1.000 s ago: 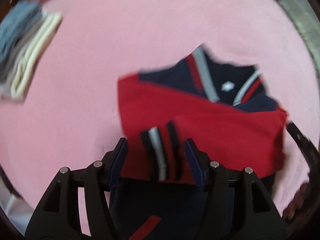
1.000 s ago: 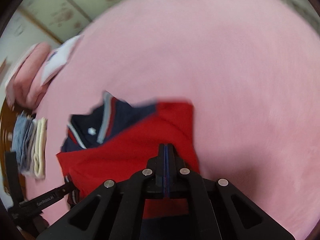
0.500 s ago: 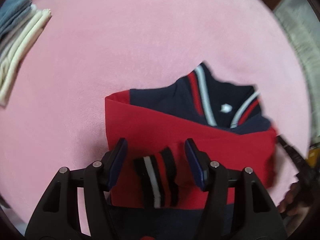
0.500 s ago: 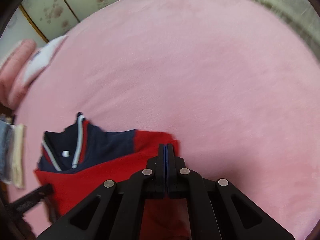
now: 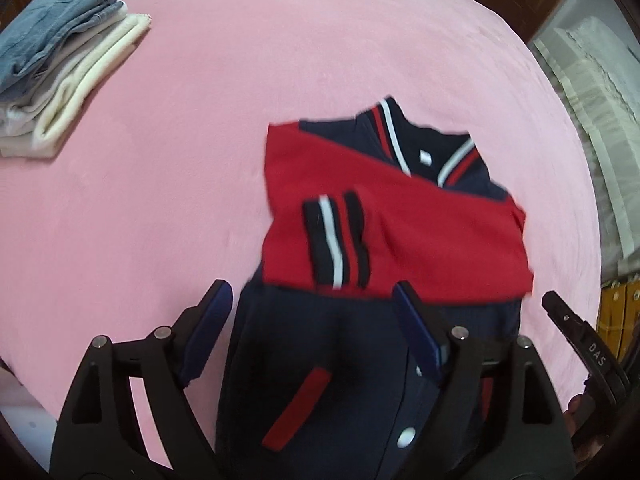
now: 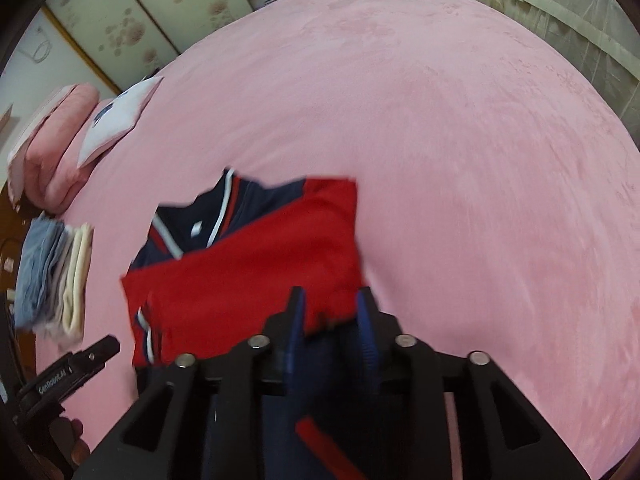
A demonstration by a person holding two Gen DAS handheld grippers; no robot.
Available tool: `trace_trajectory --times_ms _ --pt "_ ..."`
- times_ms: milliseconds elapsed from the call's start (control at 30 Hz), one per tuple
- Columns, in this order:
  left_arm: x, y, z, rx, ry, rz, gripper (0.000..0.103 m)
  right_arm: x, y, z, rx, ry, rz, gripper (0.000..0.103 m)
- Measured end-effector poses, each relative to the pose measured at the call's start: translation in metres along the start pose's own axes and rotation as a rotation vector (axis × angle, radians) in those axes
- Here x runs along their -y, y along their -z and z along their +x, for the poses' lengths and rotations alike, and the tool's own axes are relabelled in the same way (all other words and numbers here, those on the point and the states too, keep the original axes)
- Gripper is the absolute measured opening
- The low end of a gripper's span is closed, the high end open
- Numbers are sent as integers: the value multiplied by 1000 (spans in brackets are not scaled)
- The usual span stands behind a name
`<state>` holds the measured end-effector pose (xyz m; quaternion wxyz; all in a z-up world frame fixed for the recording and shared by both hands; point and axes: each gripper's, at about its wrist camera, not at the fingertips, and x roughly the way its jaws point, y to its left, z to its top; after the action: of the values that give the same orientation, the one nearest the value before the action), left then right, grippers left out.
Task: Fold large clothes
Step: 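Release the sleeve and move both tools to the striped hem, then grasp the striped hem with both tools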
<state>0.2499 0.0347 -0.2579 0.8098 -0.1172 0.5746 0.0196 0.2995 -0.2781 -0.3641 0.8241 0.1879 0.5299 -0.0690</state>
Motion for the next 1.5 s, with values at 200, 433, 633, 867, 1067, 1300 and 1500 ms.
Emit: trace_trajectory --times_ms 200,433,633,867,1067,1300,1500 --pt "-36 44 -58 -30 28 10 81 -12 61 -42 -13 -28 -37 67" --pt "-50 98 -113 -41 1 58 81 -29 120 -95 -26 -28 -144 87" --pt "-60 141 -112 -132 21 85 81 -29 158 -120 -67 -57 -223 90" --pt "-85 179 -90 -182 27 42 81 -5 210 -114 -105 -58 -262 90" --pt "-110 199 -71 -170 15 16 81 44 231 -94 -125 -31 -157 90" --pt "-140 213 -48 -178 85 -28 81 92 239 -81 -110 23 -77 89" --pt "-151 216 -42 -177 178 -39 76 115 227 -70 -128 -75 -102 69"
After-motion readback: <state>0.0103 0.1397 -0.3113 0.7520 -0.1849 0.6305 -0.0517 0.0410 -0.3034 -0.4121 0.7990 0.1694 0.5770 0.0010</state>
